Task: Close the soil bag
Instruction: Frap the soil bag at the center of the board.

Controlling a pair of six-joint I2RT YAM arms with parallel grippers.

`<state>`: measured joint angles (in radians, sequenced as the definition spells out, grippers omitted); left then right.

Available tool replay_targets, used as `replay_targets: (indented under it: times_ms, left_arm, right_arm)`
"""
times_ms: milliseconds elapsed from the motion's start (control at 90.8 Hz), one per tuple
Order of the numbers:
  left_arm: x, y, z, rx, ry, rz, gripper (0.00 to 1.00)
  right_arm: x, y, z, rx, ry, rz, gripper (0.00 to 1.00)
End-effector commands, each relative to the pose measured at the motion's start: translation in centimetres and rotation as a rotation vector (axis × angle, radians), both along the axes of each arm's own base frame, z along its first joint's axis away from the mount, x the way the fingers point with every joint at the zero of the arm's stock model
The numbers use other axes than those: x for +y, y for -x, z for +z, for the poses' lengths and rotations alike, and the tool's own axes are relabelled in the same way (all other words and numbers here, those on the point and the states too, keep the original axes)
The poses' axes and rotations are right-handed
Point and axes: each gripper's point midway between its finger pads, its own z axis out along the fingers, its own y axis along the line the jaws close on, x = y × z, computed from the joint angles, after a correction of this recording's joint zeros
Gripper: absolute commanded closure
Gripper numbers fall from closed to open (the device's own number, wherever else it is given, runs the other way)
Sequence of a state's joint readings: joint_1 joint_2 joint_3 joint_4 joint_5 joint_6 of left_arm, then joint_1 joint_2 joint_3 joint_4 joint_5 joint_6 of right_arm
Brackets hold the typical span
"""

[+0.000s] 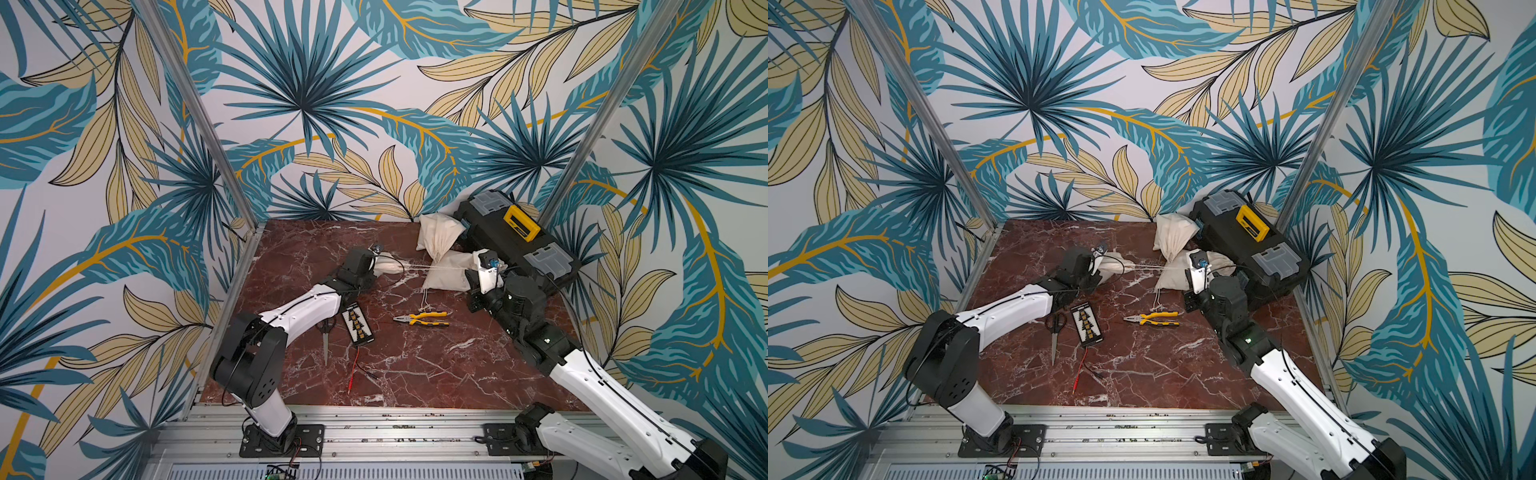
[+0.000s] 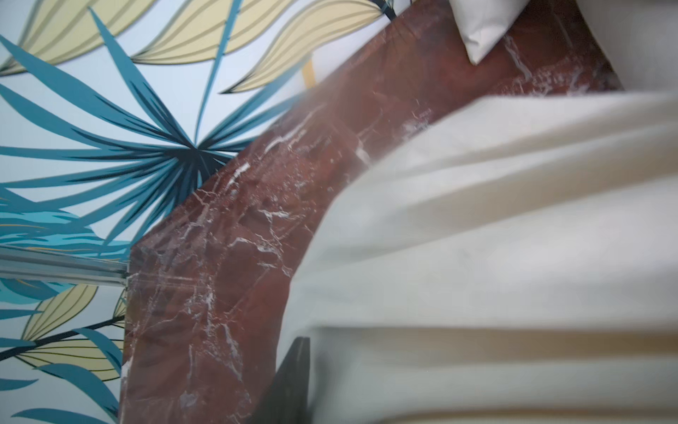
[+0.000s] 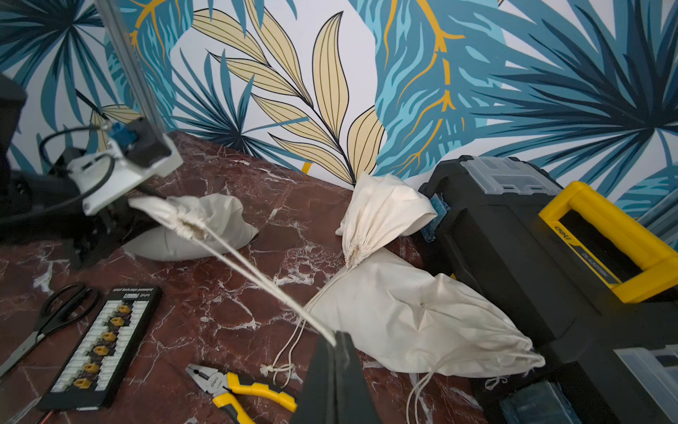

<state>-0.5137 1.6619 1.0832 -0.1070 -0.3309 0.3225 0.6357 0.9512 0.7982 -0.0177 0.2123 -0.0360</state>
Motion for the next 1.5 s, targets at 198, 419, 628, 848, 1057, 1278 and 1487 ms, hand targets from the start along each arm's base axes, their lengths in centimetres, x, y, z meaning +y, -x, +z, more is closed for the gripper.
replay_targets:
  times_ms: [198,419,628,848,1057,1278,1487]
  left_arm:
    - [-9.7,6.1,4.2,-0.091,0.16,-0.538,0.34]
    - [-16.9,10.4,6.1,-0.072,0.241,-0.848,0.18]
    - [-21.6,10.1,6.6,-0.056,0.268,-0.942,0.2]
    - [-22.4,7.6,4.4,-0.017,0.214,-0.871,0.66]
    - [-17.7,6.5,0.0,0.003,0.066,-0.661,1.0]
    - [-11.1,4.8,-3.1,0.041,-0.195,-0.388,1.0]
    - [-7.2,4.2,-5.2,0.078,-0.361,-0.248,0.96]
  right_arm:
    - [0.2,-1.4,1.5,-0.023,-0.045,-0.019,1.0]
    - [0.4,-0.9,0.6,-0.016,-0.05,0.009,1.0]
    - [0.3,-0.5,0.7,-0.017,-0.055,0.016,1.0]
    - [-1.3,0.0,2.0,-0.053,-0.055,-0.042,1.0]
    - [-5.9,1.0,4.5,-0.134,-0.064,-0.223,1.0]
    - [-10.2,1.8,5.6,-0.164,-0.08,-0.393,1.0]
    - [-13.3,2.7,6.7,-0.195,-0.122,-0.504,1.0]
